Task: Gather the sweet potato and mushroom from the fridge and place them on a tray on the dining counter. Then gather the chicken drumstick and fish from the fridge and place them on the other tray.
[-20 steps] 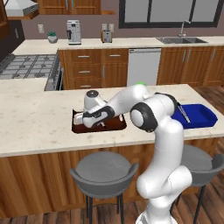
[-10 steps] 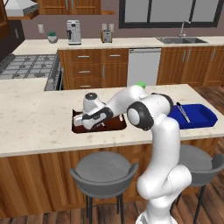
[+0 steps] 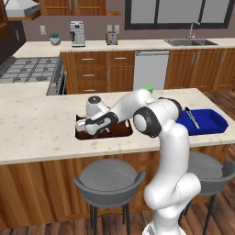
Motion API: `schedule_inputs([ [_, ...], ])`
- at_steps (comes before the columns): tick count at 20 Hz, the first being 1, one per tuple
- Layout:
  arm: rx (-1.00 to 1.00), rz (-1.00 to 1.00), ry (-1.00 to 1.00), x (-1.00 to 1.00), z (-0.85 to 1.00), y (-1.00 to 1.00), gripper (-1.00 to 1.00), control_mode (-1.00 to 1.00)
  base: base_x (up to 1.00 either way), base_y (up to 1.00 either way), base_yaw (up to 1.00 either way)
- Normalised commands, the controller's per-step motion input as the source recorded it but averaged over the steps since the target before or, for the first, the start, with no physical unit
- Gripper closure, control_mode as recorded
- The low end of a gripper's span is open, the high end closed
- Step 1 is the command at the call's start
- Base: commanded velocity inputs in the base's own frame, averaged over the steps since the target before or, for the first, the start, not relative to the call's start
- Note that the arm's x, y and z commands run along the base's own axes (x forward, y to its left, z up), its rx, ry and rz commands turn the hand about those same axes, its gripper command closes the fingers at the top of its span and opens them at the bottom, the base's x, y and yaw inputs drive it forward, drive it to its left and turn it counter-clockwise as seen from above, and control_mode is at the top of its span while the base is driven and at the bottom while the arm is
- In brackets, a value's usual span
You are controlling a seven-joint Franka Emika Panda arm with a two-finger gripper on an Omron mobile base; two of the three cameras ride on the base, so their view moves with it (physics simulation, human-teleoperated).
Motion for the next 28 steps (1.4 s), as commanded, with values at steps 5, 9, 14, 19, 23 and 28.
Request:
schedule_inputs([
  [5,0.01,0.00,-0.02,-0.45,0.62,0.00,-1.00,-1.00,0.00,0.00,0.00],
  [9,0.05,0.00,-0.06,-0.80,0.60,-0.04,-1.00,-1.00,0.00,0.00,0.00],
  [14,0.13,0.00,-0.11,-1.00,0.58,-0.36,-1.00,-1.00,0.00,0.00,0.00],
  [19,0.10,0.00,-0.11,-1.00,0.76,-0.49,-1.00,-1.00,0.00,0.00,0.00],
  [23,0.08,0.00,-0.13,-1.00,0.87,-0.61,-1.00,-1.00,0.00,0.00,0.00],
  [28,0.07,0.00,-0.10,-1.00,0.85,-0.46,-1.00,-1.00,0.00,0.00,0.00],
])
